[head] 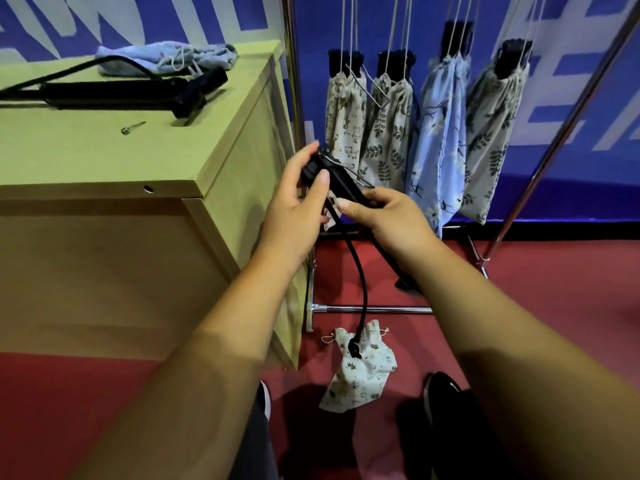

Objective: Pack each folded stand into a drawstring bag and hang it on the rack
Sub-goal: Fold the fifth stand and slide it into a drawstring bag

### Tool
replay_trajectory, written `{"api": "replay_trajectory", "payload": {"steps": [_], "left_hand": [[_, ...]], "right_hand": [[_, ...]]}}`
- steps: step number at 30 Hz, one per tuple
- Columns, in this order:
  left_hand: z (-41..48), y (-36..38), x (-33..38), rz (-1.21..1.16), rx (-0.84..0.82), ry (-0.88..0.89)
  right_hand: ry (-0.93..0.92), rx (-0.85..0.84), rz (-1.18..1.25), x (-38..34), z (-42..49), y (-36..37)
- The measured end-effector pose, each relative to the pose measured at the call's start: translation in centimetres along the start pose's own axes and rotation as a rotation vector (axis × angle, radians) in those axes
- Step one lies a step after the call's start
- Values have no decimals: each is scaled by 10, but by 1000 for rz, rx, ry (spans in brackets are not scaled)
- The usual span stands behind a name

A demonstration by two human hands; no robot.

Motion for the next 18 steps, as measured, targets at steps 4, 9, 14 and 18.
{"api": "replay_trajectory", "payload": {"steps": [4,9,14,18], "left_hand": [[8,8,-9,-169,13,-194],[11,20,-25,32,-334,-239],[4,23,-42,285,-542,-244],[-3,18,-40,205,-607,-239]], "right_hand": [[15,12,141,-6,3,7],[31,42,201,-6,6,10],[75,100,219,-7,7,11],[107,105,236,-5,12,6]]}}
Point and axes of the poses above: each hand's wrist, its own z-axis towards the middle knuckle, its own y-axis out of the palm, x = y × z, the point moved 1 cm from there along z, towards the middle knuckle, and after that the axes turned 14 degrees about z, right-handed, at the moved point
